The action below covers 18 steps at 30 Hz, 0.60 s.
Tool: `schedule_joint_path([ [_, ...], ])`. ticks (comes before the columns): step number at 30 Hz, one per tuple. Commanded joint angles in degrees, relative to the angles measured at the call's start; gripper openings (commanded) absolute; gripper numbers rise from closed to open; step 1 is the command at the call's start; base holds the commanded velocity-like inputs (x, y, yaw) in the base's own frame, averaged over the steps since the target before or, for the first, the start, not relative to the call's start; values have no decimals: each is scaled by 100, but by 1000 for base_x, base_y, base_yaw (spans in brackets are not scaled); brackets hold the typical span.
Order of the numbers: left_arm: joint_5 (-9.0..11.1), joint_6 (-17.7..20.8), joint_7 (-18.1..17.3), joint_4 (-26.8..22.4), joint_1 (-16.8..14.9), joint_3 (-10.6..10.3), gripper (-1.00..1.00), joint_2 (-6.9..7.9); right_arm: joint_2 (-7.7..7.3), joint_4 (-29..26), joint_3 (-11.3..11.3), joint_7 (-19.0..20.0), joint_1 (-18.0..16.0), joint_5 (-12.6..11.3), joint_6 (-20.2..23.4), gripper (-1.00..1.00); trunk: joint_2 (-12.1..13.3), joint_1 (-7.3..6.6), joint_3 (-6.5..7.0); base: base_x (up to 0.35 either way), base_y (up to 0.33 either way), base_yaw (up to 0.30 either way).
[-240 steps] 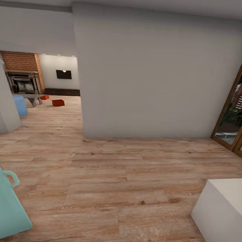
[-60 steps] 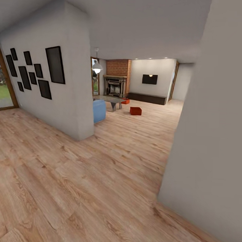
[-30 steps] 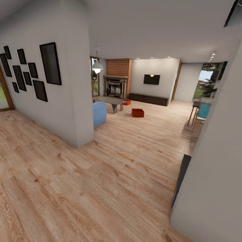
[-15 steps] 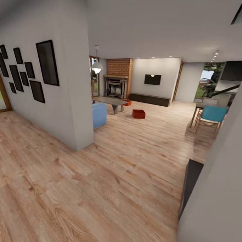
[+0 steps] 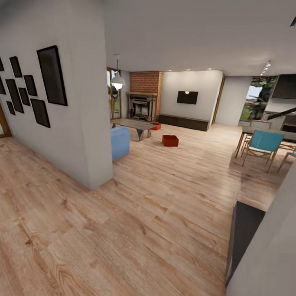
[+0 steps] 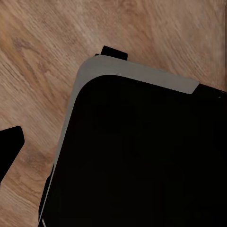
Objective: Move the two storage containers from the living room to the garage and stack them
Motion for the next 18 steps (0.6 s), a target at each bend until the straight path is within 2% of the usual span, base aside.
schedule_joint_path([
  [1,62,22,-1,-8,-1,3,100,0,2,18,49,-2,-6,-57,-24,100,-3,3,-6,323,0,0],
  [18,69,38,-2,6,-1,8,100,0,2,18,46,-19,-7,-61,-60,100,-3,3,-6,323,0,0],
])
